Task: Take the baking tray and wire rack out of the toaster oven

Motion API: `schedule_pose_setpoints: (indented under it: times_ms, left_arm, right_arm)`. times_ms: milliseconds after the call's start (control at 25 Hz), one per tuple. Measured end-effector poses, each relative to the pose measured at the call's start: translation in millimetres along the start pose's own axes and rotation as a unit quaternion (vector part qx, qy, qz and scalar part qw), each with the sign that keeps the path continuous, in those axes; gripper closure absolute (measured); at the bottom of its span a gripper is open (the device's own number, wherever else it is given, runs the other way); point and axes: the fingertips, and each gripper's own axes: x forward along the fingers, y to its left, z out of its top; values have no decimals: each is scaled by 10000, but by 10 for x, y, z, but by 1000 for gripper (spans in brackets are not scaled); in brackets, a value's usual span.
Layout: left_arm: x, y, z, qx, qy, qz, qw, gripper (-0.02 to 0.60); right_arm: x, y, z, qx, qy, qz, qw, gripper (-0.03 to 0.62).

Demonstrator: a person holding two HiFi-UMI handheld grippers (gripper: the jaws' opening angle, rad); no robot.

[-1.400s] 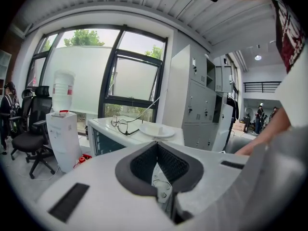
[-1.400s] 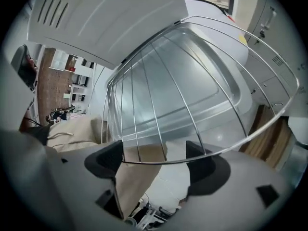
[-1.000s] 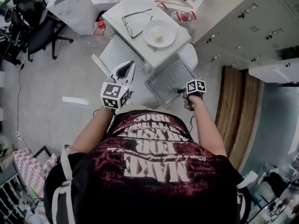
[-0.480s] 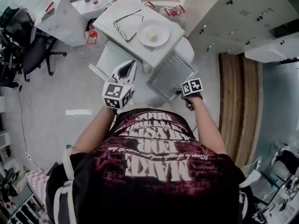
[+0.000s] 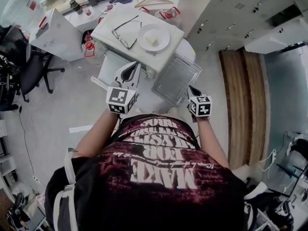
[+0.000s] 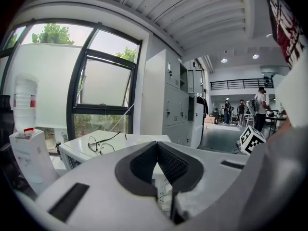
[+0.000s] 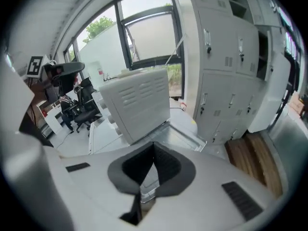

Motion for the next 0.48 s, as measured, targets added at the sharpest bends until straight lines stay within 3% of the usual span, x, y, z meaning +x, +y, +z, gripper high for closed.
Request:
schedule_pose_setpoints:
  times_ms: [200,480]
  left_arm:
    - [-78,-10,128,221,-110,-251,9994,575]
    - [-291,-45,416,349,-353,-555,9972,575]
  right_arm:
    - [-428,171,442,-295,-947,-606,9932,591]
    - [-1109,582,1069,-489,-2077,-875,9730,591]
